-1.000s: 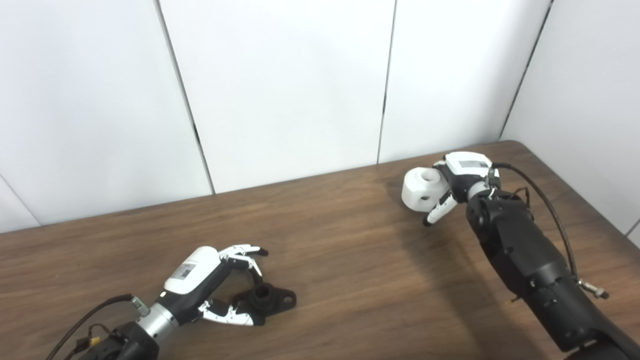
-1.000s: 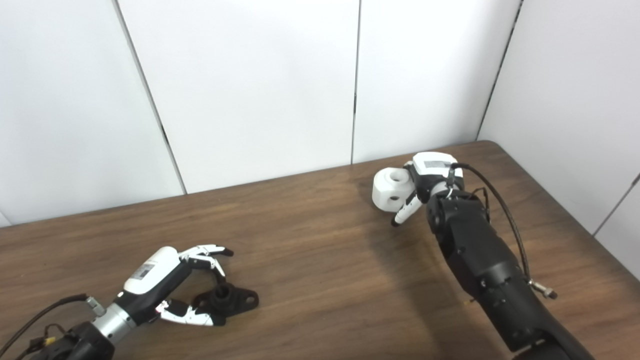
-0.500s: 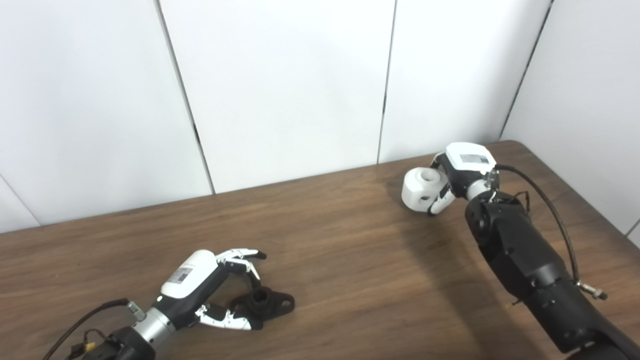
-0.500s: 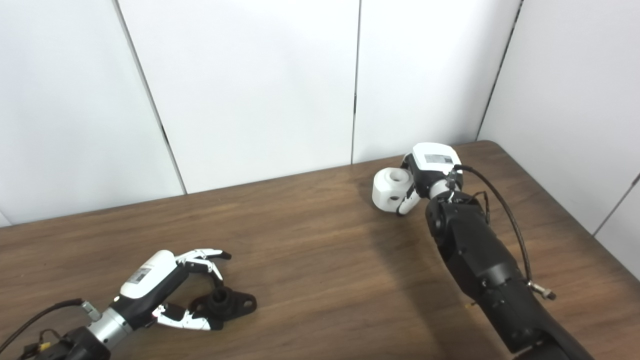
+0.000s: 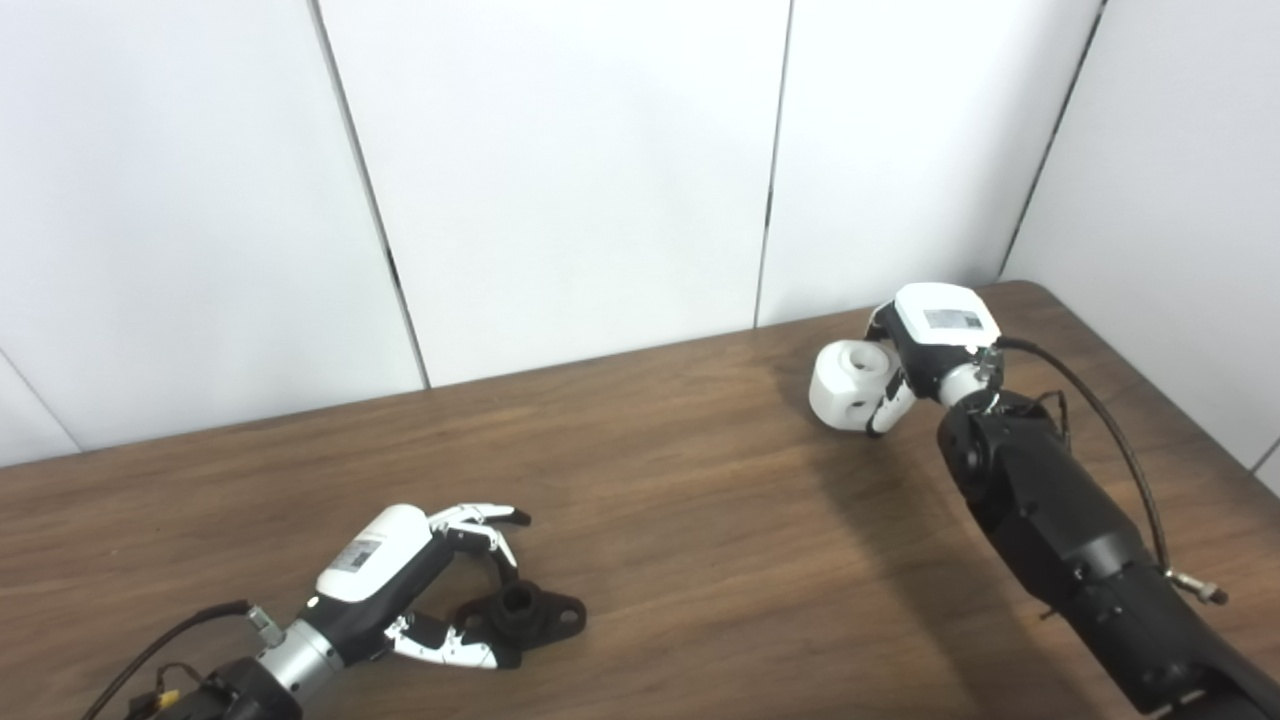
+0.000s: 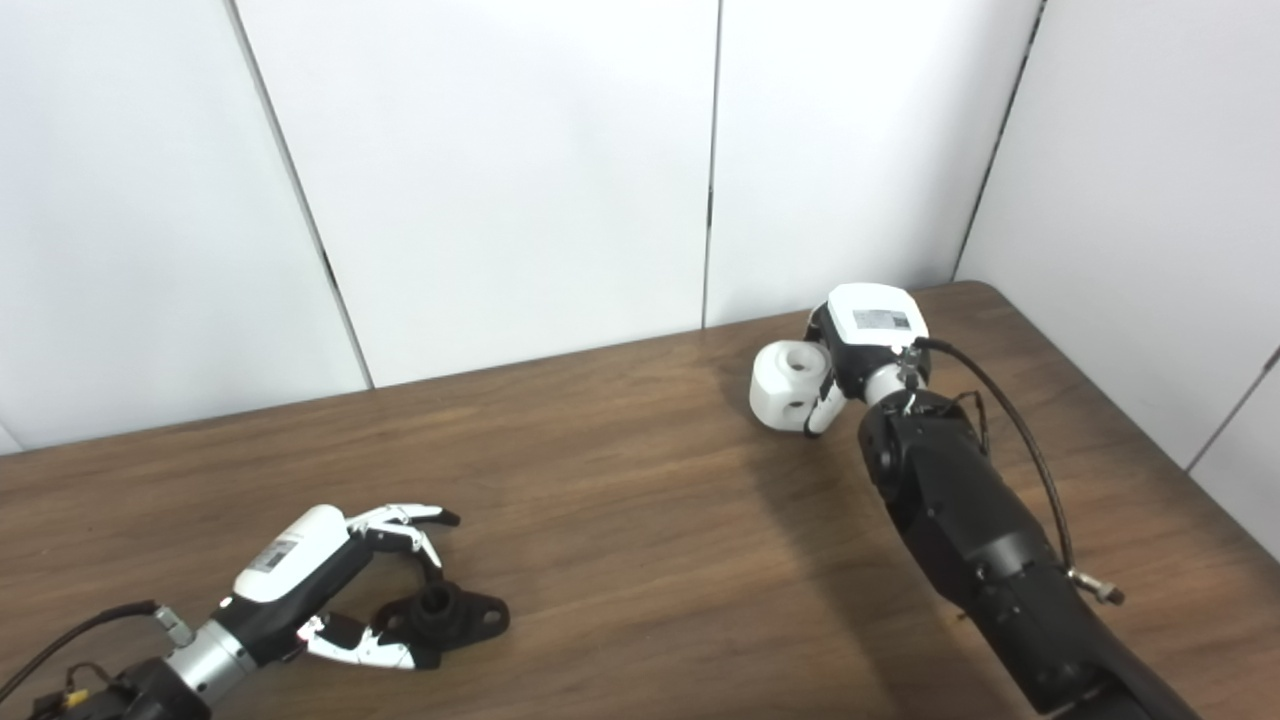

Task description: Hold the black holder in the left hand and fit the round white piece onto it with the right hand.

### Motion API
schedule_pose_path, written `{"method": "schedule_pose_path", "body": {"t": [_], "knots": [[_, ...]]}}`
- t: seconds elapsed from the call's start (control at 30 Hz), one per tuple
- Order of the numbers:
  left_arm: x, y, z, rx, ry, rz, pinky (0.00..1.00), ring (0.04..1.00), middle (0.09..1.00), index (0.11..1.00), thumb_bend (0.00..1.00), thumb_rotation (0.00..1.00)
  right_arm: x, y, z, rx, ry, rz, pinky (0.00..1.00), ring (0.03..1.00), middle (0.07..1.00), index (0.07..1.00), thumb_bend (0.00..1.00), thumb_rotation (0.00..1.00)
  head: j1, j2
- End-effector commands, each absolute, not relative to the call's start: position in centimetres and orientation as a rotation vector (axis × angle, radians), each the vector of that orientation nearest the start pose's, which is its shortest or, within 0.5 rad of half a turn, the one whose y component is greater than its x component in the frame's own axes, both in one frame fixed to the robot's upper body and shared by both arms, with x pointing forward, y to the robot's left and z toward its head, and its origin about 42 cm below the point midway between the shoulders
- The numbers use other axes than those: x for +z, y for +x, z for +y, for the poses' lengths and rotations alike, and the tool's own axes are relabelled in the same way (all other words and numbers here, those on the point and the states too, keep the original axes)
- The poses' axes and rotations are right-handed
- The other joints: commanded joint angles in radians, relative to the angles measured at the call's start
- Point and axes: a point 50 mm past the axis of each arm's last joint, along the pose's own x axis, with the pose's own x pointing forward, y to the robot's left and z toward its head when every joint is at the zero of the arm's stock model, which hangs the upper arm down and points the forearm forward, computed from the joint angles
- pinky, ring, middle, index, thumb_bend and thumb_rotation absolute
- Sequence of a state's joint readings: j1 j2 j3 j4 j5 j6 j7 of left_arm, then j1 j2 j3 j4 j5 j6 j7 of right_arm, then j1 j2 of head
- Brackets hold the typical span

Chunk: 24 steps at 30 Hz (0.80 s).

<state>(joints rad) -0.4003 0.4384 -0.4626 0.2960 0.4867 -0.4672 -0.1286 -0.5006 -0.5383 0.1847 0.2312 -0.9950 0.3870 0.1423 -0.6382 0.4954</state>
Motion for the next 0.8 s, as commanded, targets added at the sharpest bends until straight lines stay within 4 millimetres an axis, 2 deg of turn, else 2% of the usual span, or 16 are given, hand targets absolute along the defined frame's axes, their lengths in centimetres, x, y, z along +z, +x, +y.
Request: {"method": "schedule_pose_path", "body": {"t": [0.0, 0.1, 0.13, 0.17, 0.2, 0.27, 0.33, 0.37, 0.43, 0.47, 0.6, 0.77], "knots": [[11.5, 36.0, 22.8, -0.823, 1.065, -0.335, 0.69, 0.849, 0.838, 0.487, 0.52, 0.05, 26.4, 43.1, -35.7, -0.269, -1.546, 0.015, 0.85, 0.787, 0.725, 0.482, 0.52, 0.14, 0.012, 0.004], [11.4, 35.7, 22.3, -0.826, 1.06, -0.328, 0.7, 0.851, 0.837, 0.487, 0.52, 0.05, 27.3, 42.3, -35.3, -0.255, -1.505, -0.005, 0.85, 0.792, 0.735, 0.483, 0.52, 0.14, 0.072, 0.02], [11.3, 35.6, 22.0, -0.826, 1.058, -0.325, 0.71, 0.854, 0.839, 0.487, 0.52, 0.05, 27.6, 42.0, -35.0, -0.247, -1.49, -0.014, 0.84, 0.794, 0.735, 0.483, 0.52, 0.14, 0.116, 0.031], [11.3, 35.6, 21.8, -0.826, 1.057, -0.324, 0.71, 0.855, 0.84, 0.487, 0.52, 0.05, 27.9, 41.7, -34.9, -0.241, -1.481, -0.02, 0.84, 0.798, 0.736, 0.482, 0.52, 0.14, 0.124, 0.033], [11.0, 35.5, 21.6, -0.825, 1.059, -0.319, 0.71, 0.856, 0.841, 0.487, 0.52, 0.05, 28.3, 41.3, -34.6, -0.218, -1.474, -0.028, 0.83, 0.8, 0.737, 0.482, 0.52, 0.14, 0.172, 0.044], [10.5, 35.5, 21.2, -0.824, 1.06, -0.306, 0.73, 0.872, 0.853, 0.487, 0.52, 0.05, 28.9, 40.6, -34.2, -0.176, -1.475, -0.044, 0.82, 0.811, 0.745, 0.483, 0.52, 0.14, 0.211, 0.051], [9.9, 35.6, 20.7, -0.824, 1.063, -0.286, 0.76, 0.887, 0.862, 0.487, 0.52, 0.05, 29.4, 39.8, -33.4, -0.13, -1.481, -0.067, 0.82, 0.812, 0.744, 0.483, 0.52, 0.14, 0.297, 0.064], [9.7, 35.6, 20.5, -0.824, 1.065, -0.28, 0.77, 0.899, 0.87, 0.487, 0.52, 0.05, 29.5, 39.4, -33.1, -0.113, -1.484, -0.075, 0.82, 0.815, 0.744, 0.483, 0.52, 0.14, 0.307, 0.066], [8.8, 35.7, 20.0, -0.822, 1.072, -0.282, 0.79, 0.912, 0.878, 0.488, 0.52, 0.05, 29.8, 38.5, -32.6, -0.077, -1.483, -0.115, 0.82, 0.817, 0.742, 0.483, 0.52, 0.14, 0.401, 0.079], [8.6, 35.7, 19.8, -0.821, 1.075, -0.285, 0.79, 0.916, 0.88, 0.488, 0.52, 0.05, 29.9, 38.3, -32.5, -0.069, -1.482, -0.127, 0.81, 0.816, 0.74, 0.483, 0.52, 0.14, 0.401, 0.079], [7.9, 35.8, 18.4, -0.816, 1.09, -0.274, 0.82, 0.936, 0.893, 0.488, 0.52, 0.06, 30.6, 37.2, -31.3, -0.015, -1.479, -0.213, 0.8, 0.822, 0.742, 0.483, 0.52, 0.14, 0.535, 0.101], [7.7, 36.0, 17.1, -0.803, 1.103, -0.273, 0.82, 0.942, 0.894, 0.488, 0.52, 0.06, 31.6, 36.8, -29.9, 0.051, -1.451, -0.332, 0.79, 0.816, 0.745, 0.483, 0.52, 0.13, 0.599, 0.117]]}}
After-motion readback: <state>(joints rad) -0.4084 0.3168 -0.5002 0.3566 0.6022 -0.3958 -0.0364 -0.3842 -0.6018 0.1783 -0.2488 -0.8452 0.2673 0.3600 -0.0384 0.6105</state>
